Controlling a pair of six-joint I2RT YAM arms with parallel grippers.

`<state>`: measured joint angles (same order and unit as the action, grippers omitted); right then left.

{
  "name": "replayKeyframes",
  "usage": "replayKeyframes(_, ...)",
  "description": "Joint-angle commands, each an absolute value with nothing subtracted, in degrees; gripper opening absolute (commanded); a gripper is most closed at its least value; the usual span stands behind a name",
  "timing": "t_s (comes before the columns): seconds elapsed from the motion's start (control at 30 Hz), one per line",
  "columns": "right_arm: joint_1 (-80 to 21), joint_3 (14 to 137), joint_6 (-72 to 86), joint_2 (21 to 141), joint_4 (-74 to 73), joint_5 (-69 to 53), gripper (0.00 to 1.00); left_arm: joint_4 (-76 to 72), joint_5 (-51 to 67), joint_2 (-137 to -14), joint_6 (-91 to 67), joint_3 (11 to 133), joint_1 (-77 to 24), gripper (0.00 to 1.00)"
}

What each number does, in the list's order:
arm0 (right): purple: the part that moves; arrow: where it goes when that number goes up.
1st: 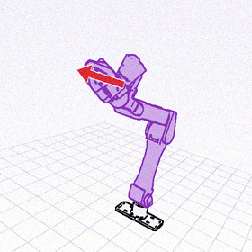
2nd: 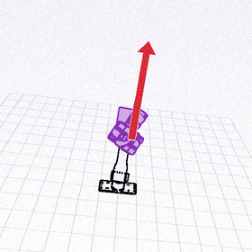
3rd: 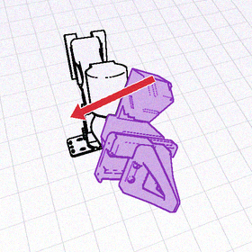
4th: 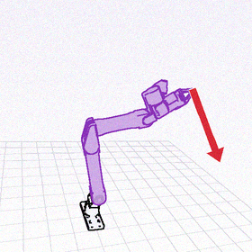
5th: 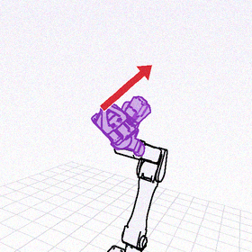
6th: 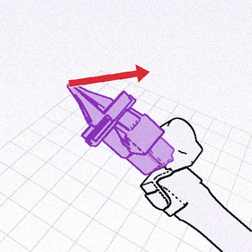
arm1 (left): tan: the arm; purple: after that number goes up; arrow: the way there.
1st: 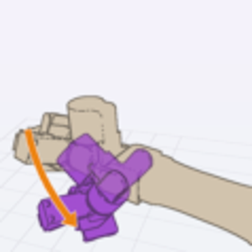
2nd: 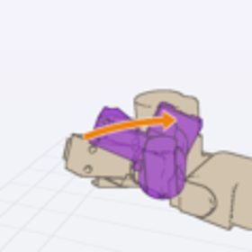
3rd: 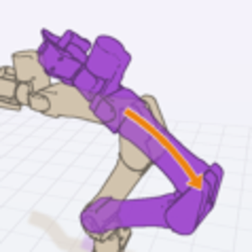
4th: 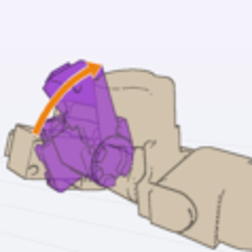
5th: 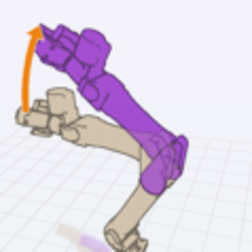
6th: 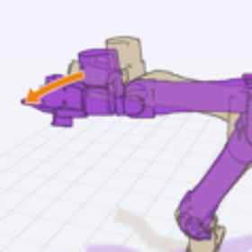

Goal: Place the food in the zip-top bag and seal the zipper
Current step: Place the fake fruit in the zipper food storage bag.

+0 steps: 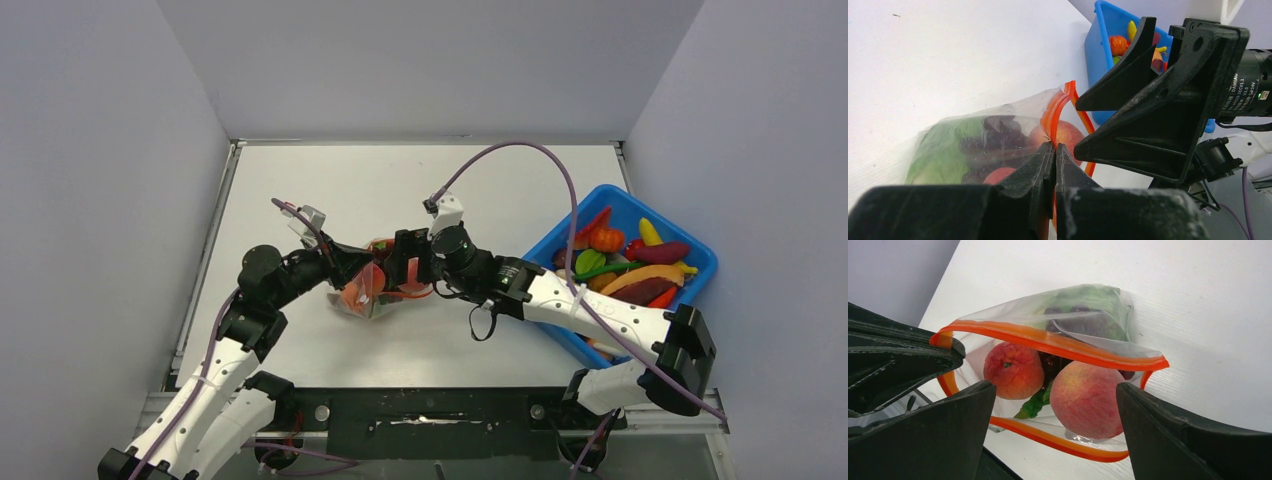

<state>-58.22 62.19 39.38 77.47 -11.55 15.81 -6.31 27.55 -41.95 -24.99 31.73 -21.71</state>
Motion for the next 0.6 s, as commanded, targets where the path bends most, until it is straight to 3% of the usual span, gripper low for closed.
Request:
replayKeyframes(0.0, -58.53, 65.41, 37.71, 74.03, -16.41, 19.46, 0.92, -13.52, 29.26, -40.73, -25.91, 33.11, -21.97, 0.0)
replayKeyframes(0.3, -56.13, 60.31, 40.81, 68.29, -22.78, 21.42, 0.54, -13.1, 29.26, -40.38, -25.66, 33.55, -21.97, 0.0)
replayKeyframes(0.43, -54.61, 57.41, 43.01, 67.69, -20.27, 17.73, 0.44, -13.14, 29.2, -40.49, -25.6, 33.44, -21.97, 0.0)
replayKeyframes(0.57, -54.04, 55.0, 46.46, 67.97, -19.3, 16.45, 0.42, -13.18, 29.08, -40.89, -25.64, 33.41, -21.95, 0.0)
